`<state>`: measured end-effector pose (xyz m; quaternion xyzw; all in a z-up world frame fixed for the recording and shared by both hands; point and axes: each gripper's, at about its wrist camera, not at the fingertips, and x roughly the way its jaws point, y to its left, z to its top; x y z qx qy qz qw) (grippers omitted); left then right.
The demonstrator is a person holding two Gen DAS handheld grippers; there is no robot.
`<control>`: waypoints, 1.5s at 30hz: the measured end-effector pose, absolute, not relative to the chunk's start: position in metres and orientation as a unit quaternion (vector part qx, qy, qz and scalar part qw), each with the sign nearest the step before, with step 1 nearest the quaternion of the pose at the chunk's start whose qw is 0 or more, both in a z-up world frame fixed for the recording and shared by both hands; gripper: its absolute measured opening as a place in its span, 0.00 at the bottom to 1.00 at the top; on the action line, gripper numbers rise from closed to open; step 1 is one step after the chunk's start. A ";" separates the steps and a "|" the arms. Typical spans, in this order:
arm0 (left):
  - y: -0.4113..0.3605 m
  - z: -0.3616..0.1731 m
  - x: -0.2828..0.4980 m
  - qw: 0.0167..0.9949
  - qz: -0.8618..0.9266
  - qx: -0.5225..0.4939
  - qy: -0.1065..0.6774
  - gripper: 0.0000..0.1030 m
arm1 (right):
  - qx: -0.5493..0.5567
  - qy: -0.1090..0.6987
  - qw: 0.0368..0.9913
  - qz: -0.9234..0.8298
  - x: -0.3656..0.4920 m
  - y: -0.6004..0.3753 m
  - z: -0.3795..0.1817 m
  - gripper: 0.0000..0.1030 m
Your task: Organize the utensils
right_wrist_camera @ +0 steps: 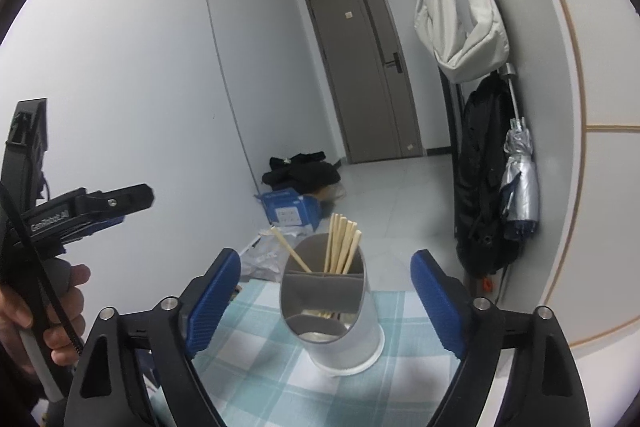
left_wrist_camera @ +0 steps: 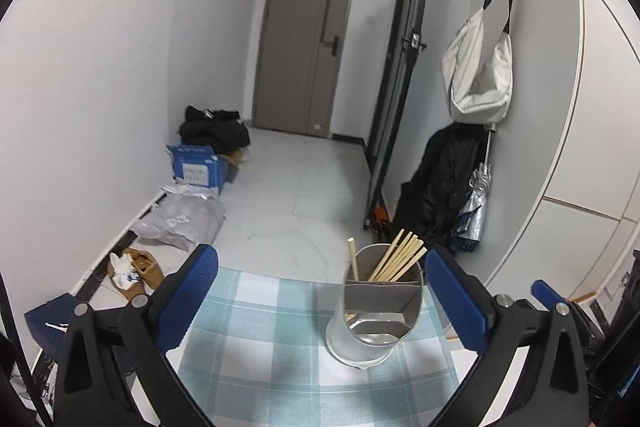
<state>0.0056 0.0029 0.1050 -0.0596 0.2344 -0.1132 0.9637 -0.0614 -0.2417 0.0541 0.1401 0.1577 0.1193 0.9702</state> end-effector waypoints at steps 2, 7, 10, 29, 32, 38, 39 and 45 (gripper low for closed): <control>0.003 0.103 0.000 0.966 -0.104 -0.058 0.231 0.99 | 0.139 0.153 0.972 0.115 -0.069 -0.241 0.054 0.92; 0.010 0.098 -0.012 0.965 -0.101 -0.072 0.232 0.99 | 0.136 0.145 0.974 0.111 -0.086 -0.238 0.057 0.96; 0.011 0.096 -0.019 0.967 -0.092 -0.072 0.227 0.99 | 0.131 0.142 0.975 0.107 -0.094 -0.238 0.058 0.97; 0.009 0.097 -0.041 0.971 -0.088 -0.069 0.211 0.99 | 0.132 0.130 0.977 0.106 -0.115 -0.235 0.060 1.00; 0.009 0.096 -0.041 0.970 -0.087 -0.070 0.214 0.99 | 0.132 0.130 0.977 0.107 -0.115 -0.235 0.060 1.00; 0.007 0.091 -0.039 0.967 -0.096 -0.074 0.226 0.99 | 0.134 0.131 0.976 0.108 -0.115 -0.236 0.059 1.00; 0.007 0.090 -0.038 0.966 -0.097 -0.074 0.227 0.99 | 0.134 0.131 0.976 0.110 -0.114 -0.236 0.059 1.00; 0.005 0.086 -0.035 0.966 -0.095 -0.067 0.232 0.99 | 0.128 0.134 0.976 0.110 -0.111 -0.234 0.058 1.00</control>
